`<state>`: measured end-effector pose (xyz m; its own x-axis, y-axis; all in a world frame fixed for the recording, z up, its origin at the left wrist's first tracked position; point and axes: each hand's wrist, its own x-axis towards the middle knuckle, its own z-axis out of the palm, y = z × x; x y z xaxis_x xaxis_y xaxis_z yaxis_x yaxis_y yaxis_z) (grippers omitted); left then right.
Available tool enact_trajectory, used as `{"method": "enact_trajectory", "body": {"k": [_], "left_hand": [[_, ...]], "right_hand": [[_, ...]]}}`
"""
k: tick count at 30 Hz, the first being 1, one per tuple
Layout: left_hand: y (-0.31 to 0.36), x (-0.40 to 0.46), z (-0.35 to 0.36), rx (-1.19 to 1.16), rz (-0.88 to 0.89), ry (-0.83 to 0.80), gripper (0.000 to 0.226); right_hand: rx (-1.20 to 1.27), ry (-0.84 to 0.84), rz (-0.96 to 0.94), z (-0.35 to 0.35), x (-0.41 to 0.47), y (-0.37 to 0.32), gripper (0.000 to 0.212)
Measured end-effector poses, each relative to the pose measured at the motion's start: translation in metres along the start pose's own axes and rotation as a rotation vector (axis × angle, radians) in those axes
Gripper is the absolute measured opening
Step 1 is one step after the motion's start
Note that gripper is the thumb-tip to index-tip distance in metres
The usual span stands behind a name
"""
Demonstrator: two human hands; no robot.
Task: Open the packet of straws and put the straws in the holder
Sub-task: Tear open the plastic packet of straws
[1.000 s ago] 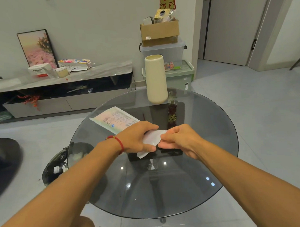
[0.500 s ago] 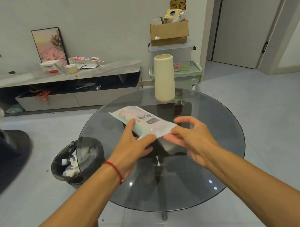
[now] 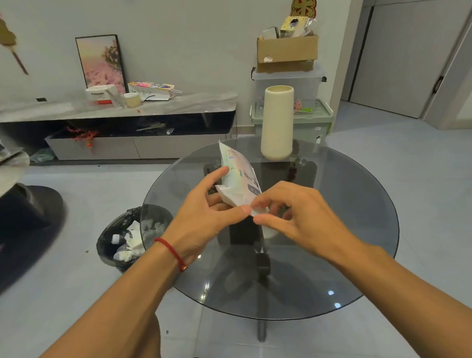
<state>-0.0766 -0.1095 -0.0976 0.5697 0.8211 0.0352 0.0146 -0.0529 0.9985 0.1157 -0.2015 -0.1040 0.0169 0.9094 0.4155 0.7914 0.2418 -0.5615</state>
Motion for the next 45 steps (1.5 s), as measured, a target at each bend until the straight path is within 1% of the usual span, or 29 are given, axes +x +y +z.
{"method": "enact_trajectory", "body": {"k": [5, 8, 14, 19, 27, 34, 40, 42, 45], "left_hand": [[-0.001, -0.002, -0.01, 0.045, 0.035, -0.015, 0.09], [0.001, -0.003, -0.013, 0.083, 0.054, -0.038, 0.093], [0.001, -0.003, -0.015, 0.116, 0.071, -0.042, 0.091], [0.002, -0.002, -0.014, 0.153, 0.074, -0.051, 0.091], [0.003, -0.003, -0.013, 0.149, 0.068, -0.051, 0.09], [0.004, -0.003, -0.013, 0.156, 0.07, -0.041, 0.089], [0.003, -0.002, -0.013, 0.176, 0.064, -0.032, 0.09], [0.001, -0.001, -0.011, 0.169, 0.057, -0.021, 0.089], [-0.002, 0.0, -0.004, 0.134, 0.065, 0.033, 0.088]], "right_hand": [[0.174, -0.006, 0.115, 0.001, 0.006, -0.004, 0.014], [0.223, -0.039, 0.162, 0.0, 0.008, -0.006, 0.009], [0.266, -0.059, 0.188, -0.002, 0.01, -0.007, 0.007], [0.219, -0.057, 0.165, -0.001, 0.011, -0.008, 0.008], [0.221, -0.092, 0.212, -0.004, 0.015, -0.012, 0.008], [0.161, -0.112, 0.165, -0.005, 0.019, -0.013, 0.01], [0.131, -0.123, 0.152, -0.005, 0.019, -0.013, 0.007], [0.051, -0.116, 0.108, -0.004, 0.019, -0.016, 0.006], [-0.216, -0.123, -0.007, 0.001, 0.02, -0.025, 0.011]]}}
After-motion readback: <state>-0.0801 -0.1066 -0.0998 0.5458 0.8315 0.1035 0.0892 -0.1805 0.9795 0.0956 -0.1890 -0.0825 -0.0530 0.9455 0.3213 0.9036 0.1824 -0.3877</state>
